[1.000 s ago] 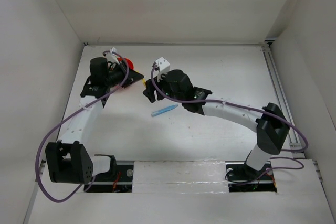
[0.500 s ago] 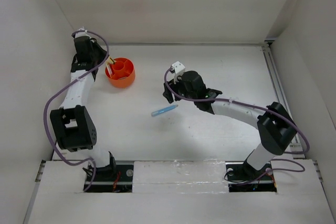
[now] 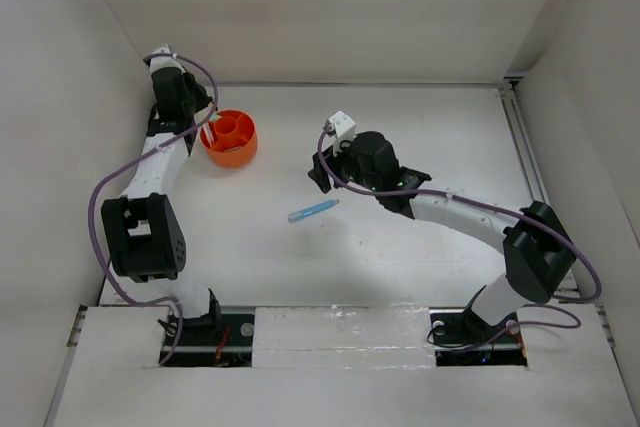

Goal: Sort the stationery into containers
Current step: Place the stationery in the storage box.

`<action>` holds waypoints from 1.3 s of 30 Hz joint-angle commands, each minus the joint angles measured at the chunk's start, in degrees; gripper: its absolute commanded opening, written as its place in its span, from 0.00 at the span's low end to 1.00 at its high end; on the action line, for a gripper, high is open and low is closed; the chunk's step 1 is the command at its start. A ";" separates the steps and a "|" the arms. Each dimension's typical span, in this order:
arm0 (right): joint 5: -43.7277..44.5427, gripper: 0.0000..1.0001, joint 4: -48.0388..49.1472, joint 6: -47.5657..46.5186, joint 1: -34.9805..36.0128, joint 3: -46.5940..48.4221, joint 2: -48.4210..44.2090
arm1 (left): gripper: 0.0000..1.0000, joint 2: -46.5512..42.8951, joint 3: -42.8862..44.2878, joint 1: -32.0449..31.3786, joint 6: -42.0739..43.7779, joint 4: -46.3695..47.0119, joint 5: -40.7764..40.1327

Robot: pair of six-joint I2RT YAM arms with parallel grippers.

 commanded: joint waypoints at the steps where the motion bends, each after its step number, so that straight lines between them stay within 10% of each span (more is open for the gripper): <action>1: -1.10 0.70 2.60 -0.91 -0.75 -0.18 -1.47 | 0.00 1.49 -0.01 0.21 1.19 4.22 0.84; 25: -3.30 0.70 3.13 -1.44 -1.29 0.35 0.20 | 0.13 4.48 -5.37 0.21 1.11 6.41 2.96; 34: -2.07 0.73 3.13 -1.44 -1.29 0.87 1.25 | 0.55 1.86 -7.22 0.21 1.90 7.55 4.71; 36: 1.51 1.00 0.94 -1.44 -0.06 1.92 2.13 | 0.63 -0.87 -7.74 0.21 1.29 8.08 6.38; 39: 7.76 1.00 -6.96 1.62 0.65 6.22 5.03 | 0.85 -6.49 -8.27 0.21 -0.29 9.48 6.91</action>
